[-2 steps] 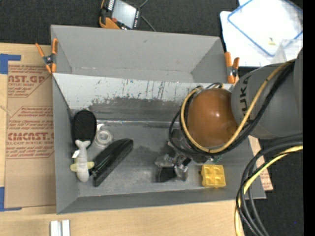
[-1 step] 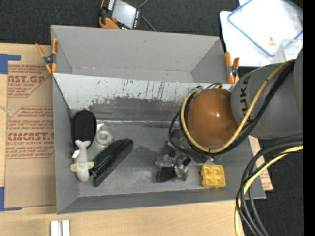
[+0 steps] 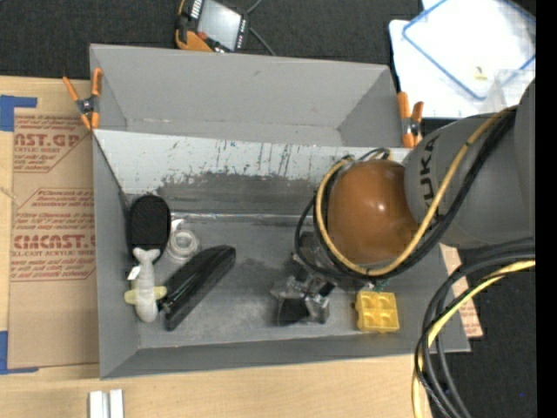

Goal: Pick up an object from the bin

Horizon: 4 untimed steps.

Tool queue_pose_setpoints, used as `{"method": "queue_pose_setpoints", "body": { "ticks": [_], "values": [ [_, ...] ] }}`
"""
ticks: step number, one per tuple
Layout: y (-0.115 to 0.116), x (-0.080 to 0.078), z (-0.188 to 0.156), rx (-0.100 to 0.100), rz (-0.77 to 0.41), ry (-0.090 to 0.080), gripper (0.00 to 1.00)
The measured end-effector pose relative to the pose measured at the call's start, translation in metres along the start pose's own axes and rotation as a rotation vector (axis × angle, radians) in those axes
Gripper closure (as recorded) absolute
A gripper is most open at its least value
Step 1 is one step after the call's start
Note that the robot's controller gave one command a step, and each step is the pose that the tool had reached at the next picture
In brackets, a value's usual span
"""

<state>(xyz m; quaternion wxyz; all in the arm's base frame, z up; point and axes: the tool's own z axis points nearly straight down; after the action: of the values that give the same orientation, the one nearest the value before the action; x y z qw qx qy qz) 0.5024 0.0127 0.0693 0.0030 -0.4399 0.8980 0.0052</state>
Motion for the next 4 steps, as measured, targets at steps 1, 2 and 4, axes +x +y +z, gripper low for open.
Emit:
{"method": "queue_pose_setpoints", "body": {
  "ticks": [1, 2, 4],
  "values": [
    [0.009, -0.012, 0.0, -0.001, -0.052, 0.001, 1.0],
    [0.006, -0.015, 0.0, -0.005, -0.195, -0.002, 1.0],
    [0.02, -0.041, 0.0, -0.011, -0.13, 0.0, 1.0]
  ]
}}
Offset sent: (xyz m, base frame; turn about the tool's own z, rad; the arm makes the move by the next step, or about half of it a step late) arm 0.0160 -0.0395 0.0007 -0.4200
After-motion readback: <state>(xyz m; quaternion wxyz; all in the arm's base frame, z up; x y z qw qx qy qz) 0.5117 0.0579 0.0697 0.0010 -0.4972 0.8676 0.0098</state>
